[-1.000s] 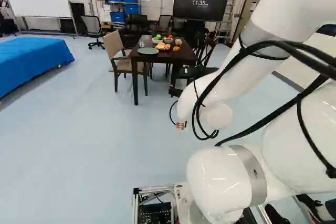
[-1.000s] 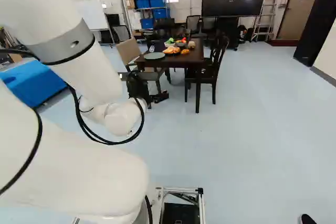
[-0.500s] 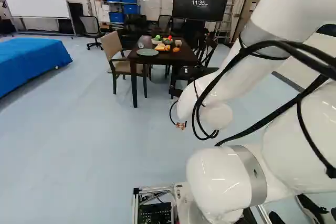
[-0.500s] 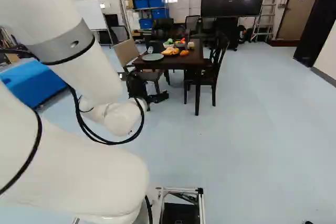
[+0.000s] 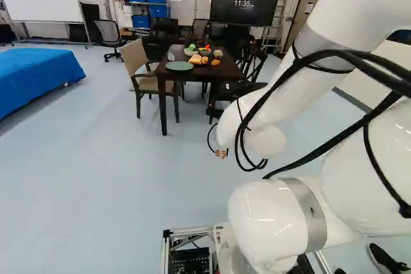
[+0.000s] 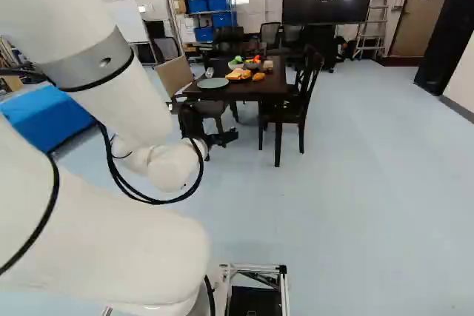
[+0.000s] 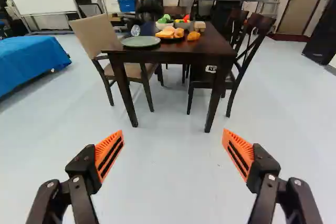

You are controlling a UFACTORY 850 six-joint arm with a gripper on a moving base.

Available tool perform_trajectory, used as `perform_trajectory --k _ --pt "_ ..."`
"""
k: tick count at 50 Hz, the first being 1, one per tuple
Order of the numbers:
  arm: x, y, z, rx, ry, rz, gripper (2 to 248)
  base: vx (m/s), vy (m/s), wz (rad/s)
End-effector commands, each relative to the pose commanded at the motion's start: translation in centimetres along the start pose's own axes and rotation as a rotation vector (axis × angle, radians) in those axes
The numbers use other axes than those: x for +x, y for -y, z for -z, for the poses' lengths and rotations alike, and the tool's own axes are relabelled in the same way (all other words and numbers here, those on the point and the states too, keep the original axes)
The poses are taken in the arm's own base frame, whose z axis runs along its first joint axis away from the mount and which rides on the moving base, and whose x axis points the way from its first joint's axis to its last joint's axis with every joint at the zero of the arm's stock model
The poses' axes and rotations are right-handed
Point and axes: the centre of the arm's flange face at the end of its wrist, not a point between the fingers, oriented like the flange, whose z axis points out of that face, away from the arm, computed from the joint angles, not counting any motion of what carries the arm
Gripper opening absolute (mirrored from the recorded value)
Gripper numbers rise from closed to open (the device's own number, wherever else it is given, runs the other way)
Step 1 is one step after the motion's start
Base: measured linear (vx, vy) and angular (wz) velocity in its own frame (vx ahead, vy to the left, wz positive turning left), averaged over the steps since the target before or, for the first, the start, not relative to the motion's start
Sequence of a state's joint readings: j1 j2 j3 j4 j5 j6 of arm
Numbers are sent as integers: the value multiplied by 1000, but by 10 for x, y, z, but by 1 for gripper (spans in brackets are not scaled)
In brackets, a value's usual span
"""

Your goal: Move the croissant to the empty plate

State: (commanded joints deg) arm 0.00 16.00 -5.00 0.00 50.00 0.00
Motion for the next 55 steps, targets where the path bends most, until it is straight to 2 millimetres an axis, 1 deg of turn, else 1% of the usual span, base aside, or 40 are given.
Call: perform_trajectory --k 55 --pt "0 0 0 0 0 0 247 117 -3 -14"
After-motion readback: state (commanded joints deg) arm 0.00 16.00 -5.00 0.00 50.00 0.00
